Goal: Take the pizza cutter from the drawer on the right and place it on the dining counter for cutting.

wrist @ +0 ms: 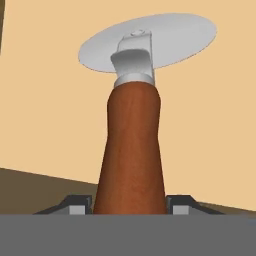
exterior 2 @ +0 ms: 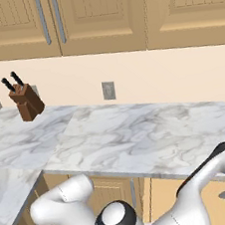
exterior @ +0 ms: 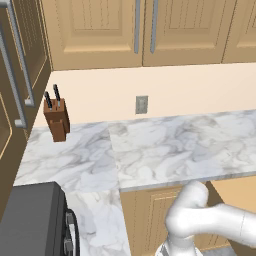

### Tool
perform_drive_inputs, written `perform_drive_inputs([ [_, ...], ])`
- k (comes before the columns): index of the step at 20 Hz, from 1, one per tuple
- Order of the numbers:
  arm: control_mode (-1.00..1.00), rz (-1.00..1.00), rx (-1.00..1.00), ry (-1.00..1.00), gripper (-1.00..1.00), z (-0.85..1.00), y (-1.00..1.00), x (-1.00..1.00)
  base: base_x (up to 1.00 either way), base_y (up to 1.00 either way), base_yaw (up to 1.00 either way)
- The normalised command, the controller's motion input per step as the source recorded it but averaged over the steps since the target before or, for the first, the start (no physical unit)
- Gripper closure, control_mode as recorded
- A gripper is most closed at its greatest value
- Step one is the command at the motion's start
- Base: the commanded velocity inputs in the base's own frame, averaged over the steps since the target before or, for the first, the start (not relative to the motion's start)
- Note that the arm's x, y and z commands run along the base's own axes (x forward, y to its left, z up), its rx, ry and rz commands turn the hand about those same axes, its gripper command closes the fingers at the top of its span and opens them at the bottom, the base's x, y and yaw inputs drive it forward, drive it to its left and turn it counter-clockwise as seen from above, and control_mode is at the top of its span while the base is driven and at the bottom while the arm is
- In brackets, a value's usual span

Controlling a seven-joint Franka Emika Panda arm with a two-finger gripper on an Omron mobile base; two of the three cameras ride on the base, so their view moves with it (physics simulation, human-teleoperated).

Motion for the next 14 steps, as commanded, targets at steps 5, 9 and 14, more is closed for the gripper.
perform_drive_inputs([
  [5, -1.00, -0.10, -0.10, -0.10, 1.00, 0.89, 0.64, -0.11, 0.00, 0.00, 0.00],
  [9, -1.00, -0.07, -0.06, -0.23, 1.00, 0.81, 0.68, 0.00, 0.00, 0.00, 0.00],
  [14, -1.00, -0.03, -0.03, -0.09, 1.00, 0.75, 0.74, 0.00, 0.00, 0.00, 0.00],
])
